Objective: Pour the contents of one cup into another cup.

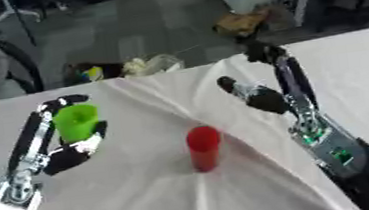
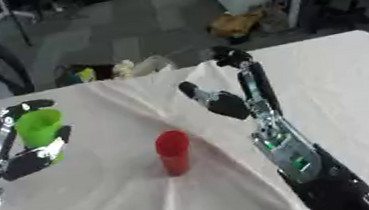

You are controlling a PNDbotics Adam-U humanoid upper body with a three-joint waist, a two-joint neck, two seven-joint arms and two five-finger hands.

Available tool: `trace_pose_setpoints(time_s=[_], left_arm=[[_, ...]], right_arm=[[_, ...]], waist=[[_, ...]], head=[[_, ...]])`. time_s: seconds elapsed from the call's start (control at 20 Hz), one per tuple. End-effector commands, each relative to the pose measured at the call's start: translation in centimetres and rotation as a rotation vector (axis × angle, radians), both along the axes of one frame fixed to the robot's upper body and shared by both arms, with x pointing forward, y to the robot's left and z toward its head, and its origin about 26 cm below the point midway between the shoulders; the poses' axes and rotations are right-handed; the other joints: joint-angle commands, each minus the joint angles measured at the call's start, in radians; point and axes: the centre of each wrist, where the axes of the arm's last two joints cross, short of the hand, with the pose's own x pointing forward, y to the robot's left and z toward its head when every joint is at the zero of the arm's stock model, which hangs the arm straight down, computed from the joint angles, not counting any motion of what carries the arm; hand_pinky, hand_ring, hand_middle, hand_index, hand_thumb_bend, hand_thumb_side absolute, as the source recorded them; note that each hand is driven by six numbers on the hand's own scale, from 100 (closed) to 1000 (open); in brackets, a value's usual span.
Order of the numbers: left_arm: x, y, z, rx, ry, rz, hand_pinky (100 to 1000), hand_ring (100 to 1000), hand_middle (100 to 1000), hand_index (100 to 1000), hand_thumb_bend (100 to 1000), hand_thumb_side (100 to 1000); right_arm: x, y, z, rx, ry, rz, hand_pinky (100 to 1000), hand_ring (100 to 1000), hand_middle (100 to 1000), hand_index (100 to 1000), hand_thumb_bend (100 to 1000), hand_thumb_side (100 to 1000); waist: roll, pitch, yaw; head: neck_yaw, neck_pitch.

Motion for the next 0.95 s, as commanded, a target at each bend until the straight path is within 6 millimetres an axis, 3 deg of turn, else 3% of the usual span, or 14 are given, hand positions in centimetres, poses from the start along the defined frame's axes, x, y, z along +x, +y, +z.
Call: trace_pose_setpoints(time_s=[0.05, 0.1, 0.15, 0.25, 0.3, 0.4, 0.55, 0.75, 0.95], left_arm=[[0.6, -0.3, -0.6, 0.026, 0.004, -0.047, 513, 543, 608, 822, 400, 396], [0.6, -0.3, -1.1, 0.048, 0.012, -0.064, 532, 600, 645, 830, 453, 415], [0.5, -0.4, -1.4, 0.072, 0.012, -0.079, 577, 713, 727, 854, 679, 485], [0.4, -0.3, -1.7, 0.157, -0.011, -0.109, 704, 851, 837, 912, 1000, 614], [0.3, -0.3, -1.6, 0.214, -0.031, -0.123, 803, 908, 888, 941, 1000, 700], [0.1, -0.2, -1.2, 0.322, -0.065, -0.145, 881, 1000, 969, 978, 1000, 823], [-0.2, 0.1, -0.4, 0.415, -0.114, -0.157, 915, 1000, 999, 996, 1000, 888], [-0.7, 0.7, 0.5, 0.401, -0.163, -0.12, 894, 1000, 999, 997, 1000, 914], [-1.4, 1.8, 1.3, 0.247, -0.181, -0.061, 844, 1000, 988, 992, 1000, 962]], right_arm=[[-0.4, -0.3, 2.1, 0.021, -0.067, 0.005, 868, 746, 707, 845, 693, 594], [-0.5, -0.3, 2.3, 0.024, -0.073, 0.007, 868, 746, 707, 845, 692, 594], [-0.6, -0.3, 2.4, 0.027, -0.077, 0.008, 867, 745, 705, 844, 691, 595], [-0.8, -0.3, 2.5, 0.036, -0.08, 0.01, 866, 742, 702, 843, 691, 597], [-0.8, -0.3, 2.5, 0.039, -0.08, 0.01, 865, 741, 700, 842, 691, 602], [-0.9, -0.4, 2.5, 0.045, -0.082, 0.008, 864, 738, 696, 841, 691, 599], [-1.0, -0.5, 2.6, 0.055, -0.084, 0.005, 864, 736, 693, 840, 689, 601], [-1.0, -0.7, 2.6, 0.063, -0.084, -0.001, 863, 735, 690, 839, 690, 603], [-1.1, -0.8, 2.5, 0.067, -0.082, -0.002, 861, 734, 689, 837, 687, 608]], waist=[[-0.003, -0.012, -0.003], [-0.003, -0.011, -0.005], [-0.004, -0.011, -0.005], [-0.004, -0.011, -0.006], [-0.004, -0.011, -0.006], [-0.004, -0.011, -0.004], [-0.004, -0.012, -0.001], [-0.006, -0.013, 0.004], [-0.007, -0.016, 0.01]], head=[[0.005, -0.005], [0.005, -0.005], [0.005, -0.004], [0.005, -0.003], [0.005, -0.003], [0.005, -0.002], [0.005, -0.003], [0.003, -0.003], [0.001, -0.003]])
